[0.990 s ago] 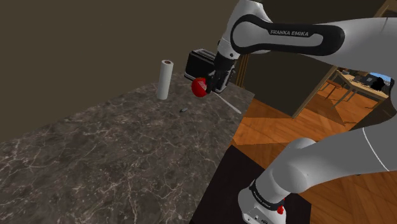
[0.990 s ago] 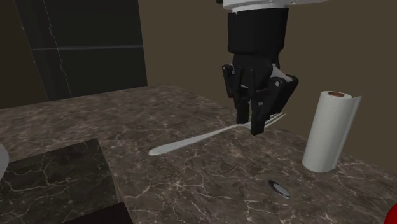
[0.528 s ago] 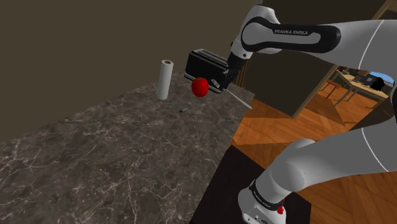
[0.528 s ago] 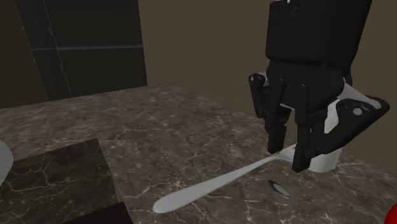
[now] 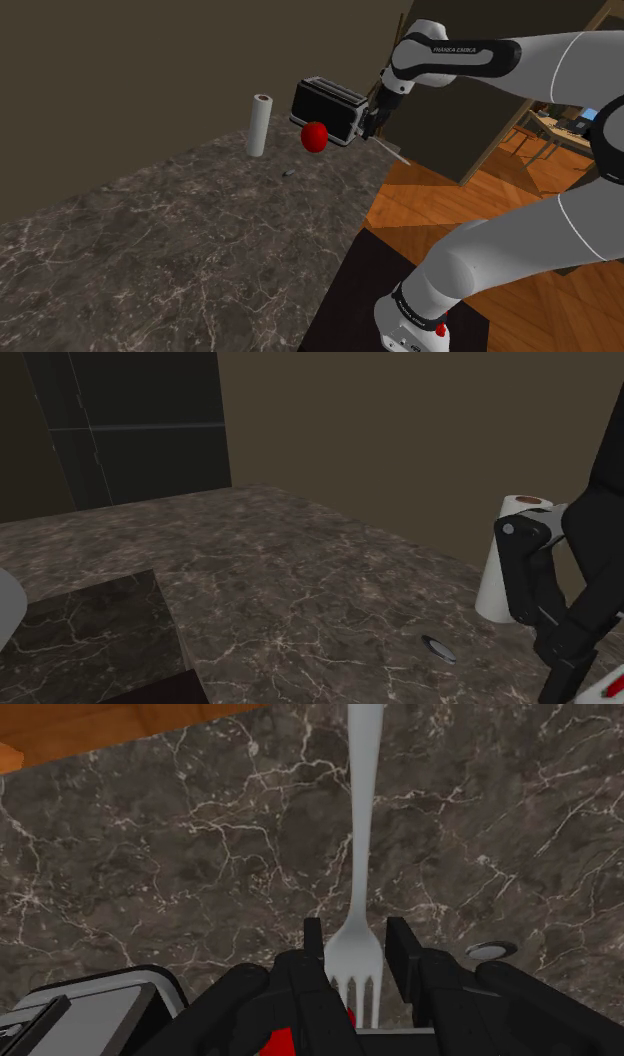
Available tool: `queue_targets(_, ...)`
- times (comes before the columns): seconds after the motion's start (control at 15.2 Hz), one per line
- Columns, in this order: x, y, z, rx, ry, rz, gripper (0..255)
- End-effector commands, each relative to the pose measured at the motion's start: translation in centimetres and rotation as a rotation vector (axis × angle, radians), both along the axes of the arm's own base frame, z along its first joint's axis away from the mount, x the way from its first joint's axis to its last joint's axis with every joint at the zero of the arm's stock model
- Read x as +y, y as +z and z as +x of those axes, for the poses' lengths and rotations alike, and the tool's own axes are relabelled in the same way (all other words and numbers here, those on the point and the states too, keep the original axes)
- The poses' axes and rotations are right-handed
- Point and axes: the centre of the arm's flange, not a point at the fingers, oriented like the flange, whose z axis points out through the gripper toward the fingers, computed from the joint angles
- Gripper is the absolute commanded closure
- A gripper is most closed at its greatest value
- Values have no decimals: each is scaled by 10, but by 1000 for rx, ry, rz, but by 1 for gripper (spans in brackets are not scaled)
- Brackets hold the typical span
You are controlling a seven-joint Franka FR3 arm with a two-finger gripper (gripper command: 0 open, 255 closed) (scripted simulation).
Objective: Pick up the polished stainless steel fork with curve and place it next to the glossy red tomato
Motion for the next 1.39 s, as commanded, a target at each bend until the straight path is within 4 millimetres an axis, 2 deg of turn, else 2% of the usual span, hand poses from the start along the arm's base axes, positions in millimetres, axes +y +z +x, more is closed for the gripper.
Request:
queue_targets(0.0, -3, -9, 1, 0, 2, 0, 255)
queue_targets(1.32, -3, -115, 1, 0, 2, 0, 255)
